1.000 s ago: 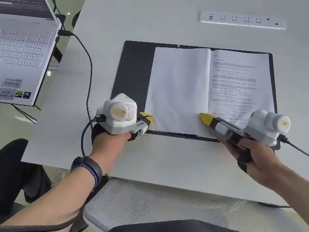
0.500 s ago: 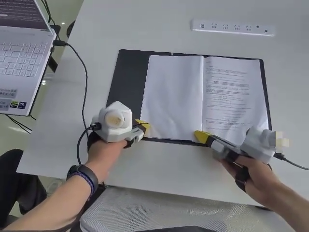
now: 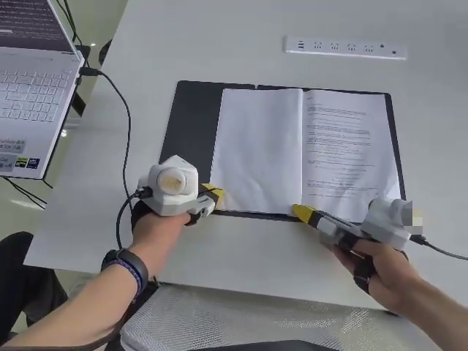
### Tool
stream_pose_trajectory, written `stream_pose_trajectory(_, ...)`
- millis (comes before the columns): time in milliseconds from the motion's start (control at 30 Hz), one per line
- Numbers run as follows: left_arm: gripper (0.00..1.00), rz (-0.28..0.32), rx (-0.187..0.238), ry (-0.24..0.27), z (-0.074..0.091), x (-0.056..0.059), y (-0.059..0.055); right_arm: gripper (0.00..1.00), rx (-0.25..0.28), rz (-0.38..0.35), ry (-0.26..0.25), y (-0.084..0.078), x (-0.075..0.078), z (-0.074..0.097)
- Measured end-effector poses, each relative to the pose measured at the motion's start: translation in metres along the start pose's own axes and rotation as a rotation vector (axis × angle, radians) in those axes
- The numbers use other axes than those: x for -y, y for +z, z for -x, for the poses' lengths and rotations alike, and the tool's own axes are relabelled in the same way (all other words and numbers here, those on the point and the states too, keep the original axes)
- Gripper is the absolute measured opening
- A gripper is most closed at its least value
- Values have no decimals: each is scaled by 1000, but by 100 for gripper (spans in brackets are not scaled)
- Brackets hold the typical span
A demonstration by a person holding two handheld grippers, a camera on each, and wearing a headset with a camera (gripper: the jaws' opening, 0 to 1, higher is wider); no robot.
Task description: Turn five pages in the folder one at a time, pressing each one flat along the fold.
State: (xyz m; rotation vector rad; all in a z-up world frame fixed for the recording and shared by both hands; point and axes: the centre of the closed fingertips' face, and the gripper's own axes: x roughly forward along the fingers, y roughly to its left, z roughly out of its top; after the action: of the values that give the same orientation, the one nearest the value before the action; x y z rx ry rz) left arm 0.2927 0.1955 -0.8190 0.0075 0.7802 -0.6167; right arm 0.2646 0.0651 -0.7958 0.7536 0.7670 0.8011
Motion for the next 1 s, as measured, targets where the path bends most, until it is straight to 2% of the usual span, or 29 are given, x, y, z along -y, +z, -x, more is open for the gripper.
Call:
stream_pose_trajectory(167, 0, 1, -9, 1, 0, 1, 0, 0, -27, 33, -10, -2, 6, 2)
stream_pose_trajectory(333, 0, -7, -29, -4, 1, 3, 0, 0, -13, 21, -20, 1, 8, 6)
stream_pose_trajectory(467, 8, -44, -39, -32, 2, 11, 1, 1, -18, 29, -18, 1, 4, 10)
stream_pose_trajectory(600, 10, -45, -31, -36, 10, 15, 3, 4, -6, 38, -20, 6, 2, 16)
stream_pose_trajectory(733, 14, -40, -13, -38, 17, 18, 6, 7, 0, 79, -23, 12, -3, 24)
stream_pose_trajectory(867, 15, -33, 0, -32, 24, 18, 9, 13, -2, 110, -48, 17, -3, 35)
stream_pose_trajectory(1000, 17, -22, 13, -28, 30, 20, 10, 15, 25, 130, -63, 25, -1, 46)
